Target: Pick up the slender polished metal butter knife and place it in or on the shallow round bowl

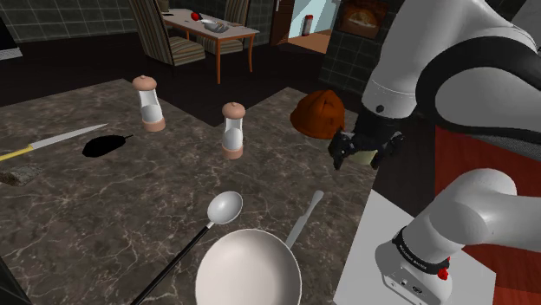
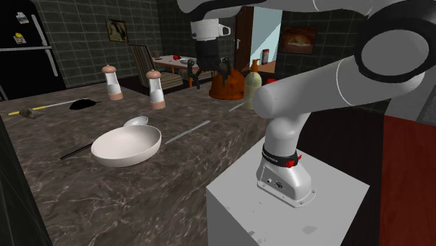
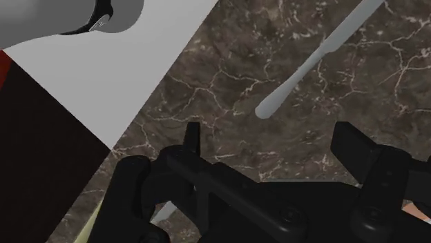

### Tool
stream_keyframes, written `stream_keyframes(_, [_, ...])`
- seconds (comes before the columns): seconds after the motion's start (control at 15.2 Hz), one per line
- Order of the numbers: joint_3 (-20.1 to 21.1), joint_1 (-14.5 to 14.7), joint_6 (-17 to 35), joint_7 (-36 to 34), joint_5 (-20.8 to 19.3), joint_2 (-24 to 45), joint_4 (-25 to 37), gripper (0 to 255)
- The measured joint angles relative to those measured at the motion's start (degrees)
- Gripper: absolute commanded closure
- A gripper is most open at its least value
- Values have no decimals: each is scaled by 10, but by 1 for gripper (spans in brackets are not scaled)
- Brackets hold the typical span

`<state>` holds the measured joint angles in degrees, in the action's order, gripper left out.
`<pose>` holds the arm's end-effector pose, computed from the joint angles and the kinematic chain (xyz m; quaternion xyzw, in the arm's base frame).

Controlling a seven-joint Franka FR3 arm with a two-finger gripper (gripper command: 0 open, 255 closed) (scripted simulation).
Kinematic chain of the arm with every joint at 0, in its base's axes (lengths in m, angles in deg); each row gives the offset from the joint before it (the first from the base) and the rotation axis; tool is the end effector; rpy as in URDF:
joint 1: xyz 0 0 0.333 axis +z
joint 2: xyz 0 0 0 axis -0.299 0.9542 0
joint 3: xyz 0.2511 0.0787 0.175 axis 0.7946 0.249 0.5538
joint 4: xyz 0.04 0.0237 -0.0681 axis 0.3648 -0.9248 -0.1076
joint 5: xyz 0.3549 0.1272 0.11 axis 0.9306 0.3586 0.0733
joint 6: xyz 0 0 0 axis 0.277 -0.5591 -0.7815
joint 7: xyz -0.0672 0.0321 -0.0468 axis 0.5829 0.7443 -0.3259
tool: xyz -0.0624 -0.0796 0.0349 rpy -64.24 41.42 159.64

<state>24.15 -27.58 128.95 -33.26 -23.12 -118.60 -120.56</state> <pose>0.2326 0.1549 0.4962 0.9433 -0.3284 0.0113 0.0459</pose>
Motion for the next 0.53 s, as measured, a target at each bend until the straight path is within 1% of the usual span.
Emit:
stream_keyframes(0.13, [57,-16,11,-80,34,1,-2,0])
stream_keyframes(0.33, [138,-48,30,-194,80,9,2,0])
stream_keyframes(0.53, [228,-105,59,-302,119,39,23,0])
